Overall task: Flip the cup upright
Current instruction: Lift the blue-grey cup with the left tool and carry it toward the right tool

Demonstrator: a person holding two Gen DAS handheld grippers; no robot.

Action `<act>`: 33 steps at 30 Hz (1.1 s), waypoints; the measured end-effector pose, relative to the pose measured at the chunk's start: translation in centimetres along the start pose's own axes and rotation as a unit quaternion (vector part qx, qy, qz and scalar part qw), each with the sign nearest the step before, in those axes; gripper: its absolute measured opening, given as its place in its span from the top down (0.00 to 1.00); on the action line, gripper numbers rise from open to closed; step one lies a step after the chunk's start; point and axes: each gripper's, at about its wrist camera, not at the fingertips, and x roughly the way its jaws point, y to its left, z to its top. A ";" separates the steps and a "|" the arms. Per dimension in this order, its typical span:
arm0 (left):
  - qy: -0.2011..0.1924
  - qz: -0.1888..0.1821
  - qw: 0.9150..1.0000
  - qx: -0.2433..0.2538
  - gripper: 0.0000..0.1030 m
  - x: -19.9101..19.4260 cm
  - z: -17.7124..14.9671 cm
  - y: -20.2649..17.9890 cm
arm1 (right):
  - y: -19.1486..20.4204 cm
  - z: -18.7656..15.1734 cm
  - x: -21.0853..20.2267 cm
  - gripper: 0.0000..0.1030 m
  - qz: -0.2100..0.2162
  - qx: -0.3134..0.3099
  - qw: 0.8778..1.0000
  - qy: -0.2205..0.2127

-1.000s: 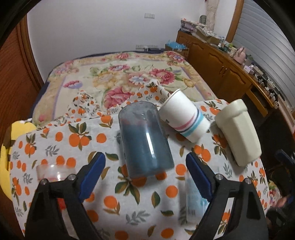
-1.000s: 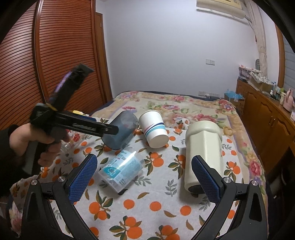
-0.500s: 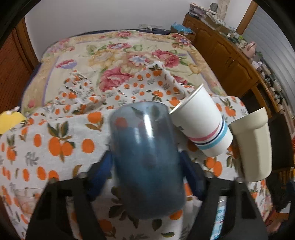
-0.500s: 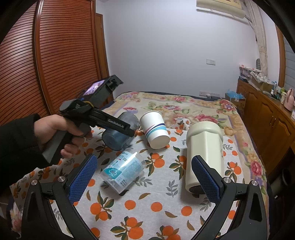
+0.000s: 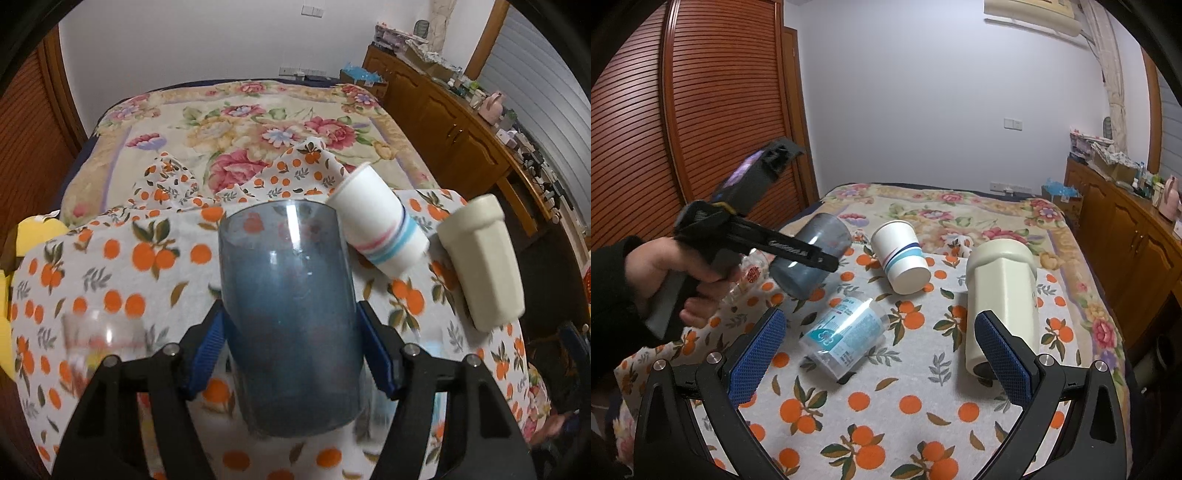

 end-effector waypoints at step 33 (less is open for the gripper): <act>-0.006 -0.028 1.000 -0.009 0.34 -7.4 -19.6 -3.0 | 5.1 -5.3 -5.8 0.00 0.002 0.011 1.000 0.013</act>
